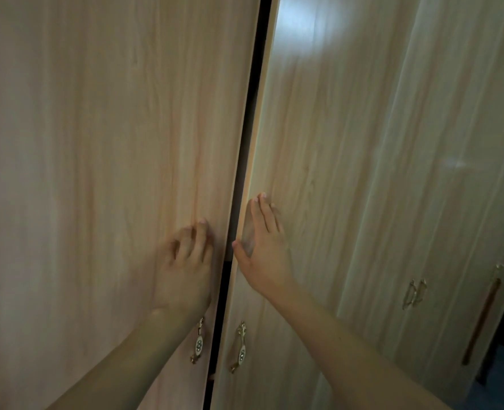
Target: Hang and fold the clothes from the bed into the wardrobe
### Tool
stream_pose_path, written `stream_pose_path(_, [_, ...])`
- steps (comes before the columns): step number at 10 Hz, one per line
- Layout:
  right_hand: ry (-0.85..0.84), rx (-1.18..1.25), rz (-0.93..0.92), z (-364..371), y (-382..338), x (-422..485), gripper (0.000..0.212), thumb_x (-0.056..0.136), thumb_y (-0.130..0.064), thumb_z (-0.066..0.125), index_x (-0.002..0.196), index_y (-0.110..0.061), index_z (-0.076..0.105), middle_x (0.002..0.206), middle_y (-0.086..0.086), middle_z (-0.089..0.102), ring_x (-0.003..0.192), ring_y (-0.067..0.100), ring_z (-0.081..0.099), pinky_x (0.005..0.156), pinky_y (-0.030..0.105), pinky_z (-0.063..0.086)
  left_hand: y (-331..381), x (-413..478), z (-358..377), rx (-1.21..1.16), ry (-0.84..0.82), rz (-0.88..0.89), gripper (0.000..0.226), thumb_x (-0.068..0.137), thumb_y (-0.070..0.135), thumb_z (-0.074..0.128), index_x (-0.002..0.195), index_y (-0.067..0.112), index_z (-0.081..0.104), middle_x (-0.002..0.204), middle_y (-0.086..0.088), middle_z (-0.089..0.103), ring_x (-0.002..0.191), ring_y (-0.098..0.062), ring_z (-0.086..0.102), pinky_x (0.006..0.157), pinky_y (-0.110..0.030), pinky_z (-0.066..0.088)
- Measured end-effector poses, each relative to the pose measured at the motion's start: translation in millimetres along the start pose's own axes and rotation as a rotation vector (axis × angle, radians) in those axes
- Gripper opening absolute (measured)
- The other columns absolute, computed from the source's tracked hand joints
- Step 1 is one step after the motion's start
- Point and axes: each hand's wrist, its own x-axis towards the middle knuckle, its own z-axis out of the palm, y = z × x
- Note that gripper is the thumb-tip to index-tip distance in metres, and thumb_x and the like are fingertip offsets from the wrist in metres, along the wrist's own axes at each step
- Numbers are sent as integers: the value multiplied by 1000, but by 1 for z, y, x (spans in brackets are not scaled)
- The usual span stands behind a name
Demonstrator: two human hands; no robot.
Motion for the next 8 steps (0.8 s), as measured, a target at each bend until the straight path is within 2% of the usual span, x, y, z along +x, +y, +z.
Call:
stream_pose_path(2, [-78,0,-29,18,7,17,84,89,-33,63,153,-1,20,163,16,10,152,28,1,122,47,11,-1,2,8,19,39,8,82,74,21,55,149,1,29,160,-21,15,134,-43,29,103,-50,33])
stream_pose_path(3, [-105,-106,-51,21,4,25,95,84,-44,68,152,-1,18,162,17,11,151,30,3,123,47,11,-1,2,12,27,38,-13,83,75,20,50,152,3,25,161,-20,13,136,-42,27,105,-50,30])
stream_pose_path(4, [-194,-179,-26,19,3,30,108,79,-52,71,154,-5,10,163,13,2,151,29,-3,123,44,9,-1,4,15,-4,41,-8,88,71,23,59,151,4,28,160,-19,15,137,-42,27,106,-50,31])
stream_pose_path(5, [-278,-131,-8,1,4,38,104,78,-49,74,153,-11,13,164,6,0,151,25,2,122,39,16,-1,2,6,-32,14,-12,94,67,25,63,151,4,27,160,-17,15,138,-39,26,106,-47,35])
stream_pose_path(6, [-448,7,71,-22,8,38,97,87,-41,68,156,-12,7,165,-3,-6,151,18,2,122,33,15,0,-2,-8,-91,-46,-8,94,67,29,64,150,9,25,160,-12,9,141,-35,21,106,-44,37])
stream_pose_path(7, [-506,85,149,-38,13,12,92,91,-37,65,157,-18,4,165,-5,-4,151,19,10,120,32,18,-2,-5,-23,-235,-91,-3,96,70,29,66,152,12,18,162,-6,-2,146,-31,9,113,-44,27])
stream_pose_path(8, [-470,65,139,-52,17,-23,85,94,-38,61,157,-19,7,165,-2,2,151,18,8,119,30,13,-8,-10,-29,-358,-128,-37,93,82,33,63,155,16,8,164,-1,-6,150,-25,-2,119,-41,14])
